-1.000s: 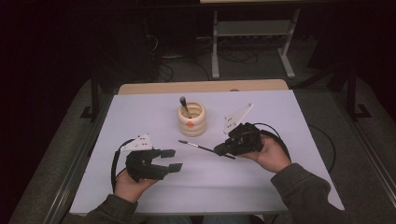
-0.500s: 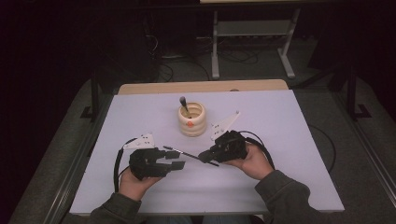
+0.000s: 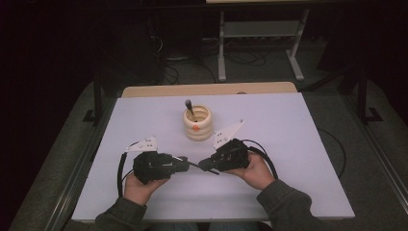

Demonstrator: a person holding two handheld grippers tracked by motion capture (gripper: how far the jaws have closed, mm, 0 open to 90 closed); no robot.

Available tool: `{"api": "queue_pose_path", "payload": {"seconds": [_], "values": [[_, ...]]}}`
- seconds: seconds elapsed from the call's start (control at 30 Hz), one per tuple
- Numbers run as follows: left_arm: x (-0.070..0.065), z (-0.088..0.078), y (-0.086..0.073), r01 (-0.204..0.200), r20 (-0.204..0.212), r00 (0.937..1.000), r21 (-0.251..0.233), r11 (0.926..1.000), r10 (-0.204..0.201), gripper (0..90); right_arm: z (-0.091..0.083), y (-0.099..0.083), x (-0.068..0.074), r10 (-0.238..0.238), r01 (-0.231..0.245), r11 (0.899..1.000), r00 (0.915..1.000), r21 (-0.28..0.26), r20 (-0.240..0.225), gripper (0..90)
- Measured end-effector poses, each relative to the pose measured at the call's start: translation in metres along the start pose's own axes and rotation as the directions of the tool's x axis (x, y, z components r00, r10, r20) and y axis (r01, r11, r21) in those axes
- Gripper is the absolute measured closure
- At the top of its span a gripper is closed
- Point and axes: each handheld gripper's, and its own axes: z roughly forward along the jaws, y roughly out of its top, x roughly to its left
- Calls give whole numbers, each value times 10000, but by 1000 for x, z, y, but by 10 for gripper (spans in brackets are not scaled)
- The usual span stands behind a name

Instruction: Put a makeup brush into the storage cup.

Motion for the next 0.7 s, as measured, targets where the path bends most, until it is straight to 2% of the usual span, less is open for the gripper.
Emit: {"api": "queue_pose_path", "payload": {"seconds": [0.23, 0.37, 0.43, 0.6, 0.63, 0.7], "values": [[1, -2, -2, 203, 481, 9987, -181, 9996, -194, 800, 7, 1, 4, -360, 359, 9991, 9993, 210, 61, 851], [1, 0, -2, 176, 841, 9963, -183, 9997, -160, 839, 13, 2, 7, -716, 710, 9962, 9974, 502, 89, 851], [0, 0, -2, -3, 768, 9970, -78, 10000, 9, 845, 16, 2, 8, -814, 808, 9947, 9967, 630, 75, 851], [-1, 0, -2, -162, 551, 9984, 257, 9995, 147, 852, 23, 1, 8, -701, 701, 9947, 9975, 752, -22, 830], [-1, 0, -1, -227, 396, 9990, 409, 9989, 210, 853, 24, 1, 7, -602, 606, 9947, 9982, 825, -79, 740], [-2, 0, 0, -340, 231, 9992, 599, 9976, 326, 853, 27, 2, 6, -395, 404, 9936, 9992, 1052, -103, 694]]}}
